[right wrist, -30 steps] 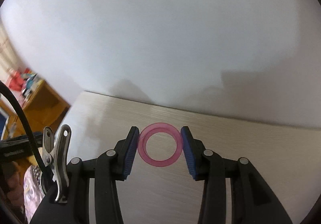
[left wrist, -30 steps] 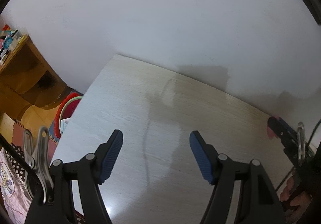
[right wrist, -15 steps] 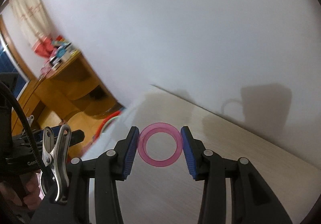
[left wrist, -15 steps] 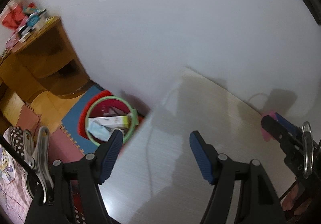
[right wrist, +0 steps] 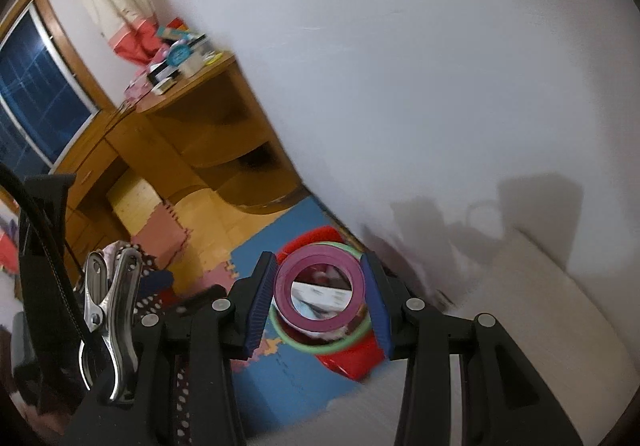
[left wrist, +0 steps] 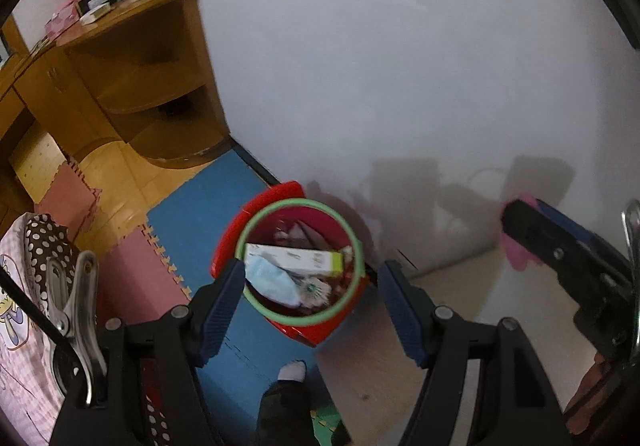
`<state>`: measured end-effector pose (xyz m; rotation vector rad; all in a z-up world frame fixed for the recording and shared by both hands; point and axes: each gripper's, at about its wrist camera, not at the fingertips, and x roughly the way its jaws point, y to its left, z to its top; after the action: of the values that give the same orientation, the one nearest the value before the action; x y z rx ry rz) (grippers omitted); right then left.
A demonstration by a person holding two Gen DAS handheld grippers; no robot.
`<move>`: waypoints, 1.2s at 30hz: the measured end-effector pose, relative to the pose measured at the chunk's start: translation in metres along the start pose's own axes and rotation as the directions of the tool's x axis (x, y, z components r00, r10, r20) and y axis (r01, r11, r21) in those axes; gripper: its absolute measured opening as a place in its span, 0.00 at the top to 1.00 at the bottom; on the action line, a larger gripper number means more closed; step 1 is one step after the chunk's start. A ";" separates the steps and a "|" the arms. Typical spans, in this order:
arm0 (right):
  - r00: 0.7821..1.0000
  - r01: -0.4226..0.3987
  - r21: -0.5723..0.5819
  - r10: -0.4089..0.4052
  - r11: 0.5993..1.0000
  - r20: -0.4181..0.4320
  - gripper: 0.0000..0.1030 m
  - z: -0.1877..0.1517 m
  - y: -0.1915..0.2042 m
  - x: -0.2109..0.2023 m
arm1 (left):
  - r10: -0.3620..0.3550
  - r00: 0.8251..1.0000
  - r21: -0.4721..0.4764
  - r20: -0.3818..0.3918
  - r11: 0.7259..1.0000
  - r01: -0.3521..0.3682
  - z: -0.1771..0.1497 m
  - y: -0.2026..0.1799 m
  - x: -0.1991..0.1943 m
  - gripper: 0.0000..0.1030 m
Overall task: Collect trash
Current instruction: 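Carry the pink ring over the red bucket with the right gripper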
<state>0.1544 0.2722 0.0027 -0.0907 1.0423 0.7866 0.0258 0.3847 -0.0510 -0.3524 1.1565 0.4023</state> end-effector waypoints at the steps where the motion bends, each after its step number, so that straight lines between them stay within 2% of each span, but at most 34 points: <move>1: 1.000 -0.001 -0.007 0.001 1.000 -0.009 0.58 0.005 0.007 0.010 | 0.000 1.000 -0.008 0.003 1.000 0.000 0.004 0.008 0.004 0.29; 7: 0.999 -0.020 -0.032 0.018 0.999 -0.047 0.58 0.021 0.036 0.061 | -0.006 1.000 -0.079 -0.005 0.997 0.006 0.021 0.056 0.033 0.29; 13: 0.995 -0.025 -0.040 0.021 0.999 -0.097 0.58 0.023 0.050 0.105 | 0.005 1.000 -0.136 -0.027 0.991 -0.009 0.021 0.083 0.059 0.29; 22: 0.987 -0.036 -0.086 0.022 0.996 -0.161 0.58 0.014 0.062 0.158 | 0.017 0.998 -0.185 -0.055 0.982 -0.027 0.008 0.111 0.102 0.29; 36: 0.970 -0.040 -0.126 0.008 0.991 -0.242 0.58 -0.001 0.055 0.229 | 0.030 0.997 -0.229 -0.071 0.972 -0.046 0.000 0.139 0.166 0.29</move>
<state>0.1798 0.4351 -0.1654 -0.2918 1.2230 0.8805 0.0169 0.5270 -0.2136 -0.5504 1.1864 0.5642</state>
